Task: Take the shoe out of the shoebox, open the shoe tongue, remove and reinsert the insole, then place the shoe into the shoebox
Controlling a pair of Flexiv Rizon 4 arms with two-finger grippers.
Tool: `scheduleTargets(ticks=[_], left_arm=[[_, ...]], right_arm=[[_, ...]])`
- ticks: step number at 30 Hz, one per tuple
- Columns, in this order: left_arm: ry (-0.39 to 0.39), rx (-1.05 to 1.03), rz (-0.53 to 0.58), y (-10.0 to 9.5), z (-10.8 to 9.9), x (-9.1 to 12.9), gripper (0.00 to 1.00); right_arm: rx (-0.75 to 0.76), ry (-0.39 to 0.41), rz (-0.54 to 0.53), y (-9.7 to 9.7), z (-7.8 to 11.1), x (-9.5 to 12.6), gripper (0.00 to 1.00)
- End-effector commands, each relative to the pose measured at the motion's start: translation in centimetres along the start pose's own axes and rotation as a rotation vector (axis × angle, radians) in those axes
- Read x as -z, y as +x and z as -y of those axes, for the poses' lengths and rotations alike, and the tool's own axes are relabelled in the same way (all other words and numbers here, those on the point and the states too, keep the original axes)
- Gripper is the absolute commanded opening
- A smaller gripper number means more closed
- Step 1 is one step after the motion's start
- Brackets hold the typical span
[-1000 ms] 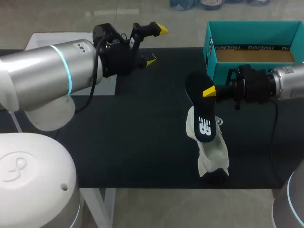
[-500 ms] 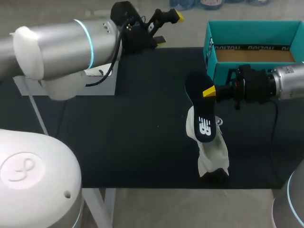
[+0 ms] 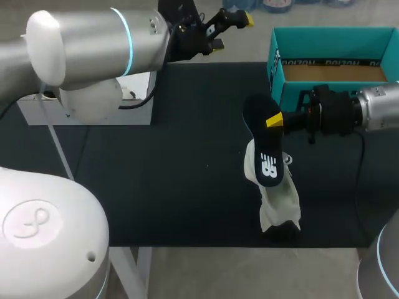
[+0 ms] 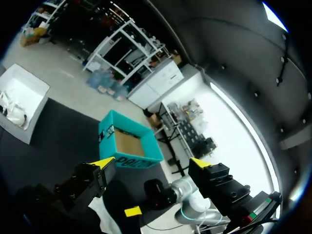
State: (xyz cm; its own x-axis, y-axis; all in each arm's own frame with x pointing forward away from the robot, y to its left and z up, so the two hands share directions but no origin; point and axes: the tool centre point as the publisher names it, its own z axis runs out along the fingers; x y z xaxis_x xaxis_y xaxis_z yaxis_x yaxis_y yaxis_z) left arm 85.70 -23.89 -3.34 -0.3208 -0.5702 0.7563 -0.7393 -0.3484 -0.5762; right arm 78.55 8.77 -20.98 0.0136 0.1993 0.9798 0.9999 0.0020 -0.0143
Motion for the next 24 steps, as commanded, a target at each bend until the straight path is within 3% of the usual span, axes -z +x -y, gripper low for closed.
scheduleTargets(ticks=[1,5,24], left_arm=[[-1.530,-0.225,0.178,-1.4,-1.4,2.7,1.00],[-1.569,-0.279,0.281,-2.6,-2.9,3.3,1.00],[-1.637,-0.294,0.292,-2.6,-2.9,3.3,1.00]], right_arm=[[-0.001,-0.002,0.001,0.0,0.0,-0.1,0.00],[-0.001,-0.002,0.001,0.0,0.0,-0.1,0.00],[-0.001,-0.002,0.001,0.0,0.0,-0.1,0.00]])
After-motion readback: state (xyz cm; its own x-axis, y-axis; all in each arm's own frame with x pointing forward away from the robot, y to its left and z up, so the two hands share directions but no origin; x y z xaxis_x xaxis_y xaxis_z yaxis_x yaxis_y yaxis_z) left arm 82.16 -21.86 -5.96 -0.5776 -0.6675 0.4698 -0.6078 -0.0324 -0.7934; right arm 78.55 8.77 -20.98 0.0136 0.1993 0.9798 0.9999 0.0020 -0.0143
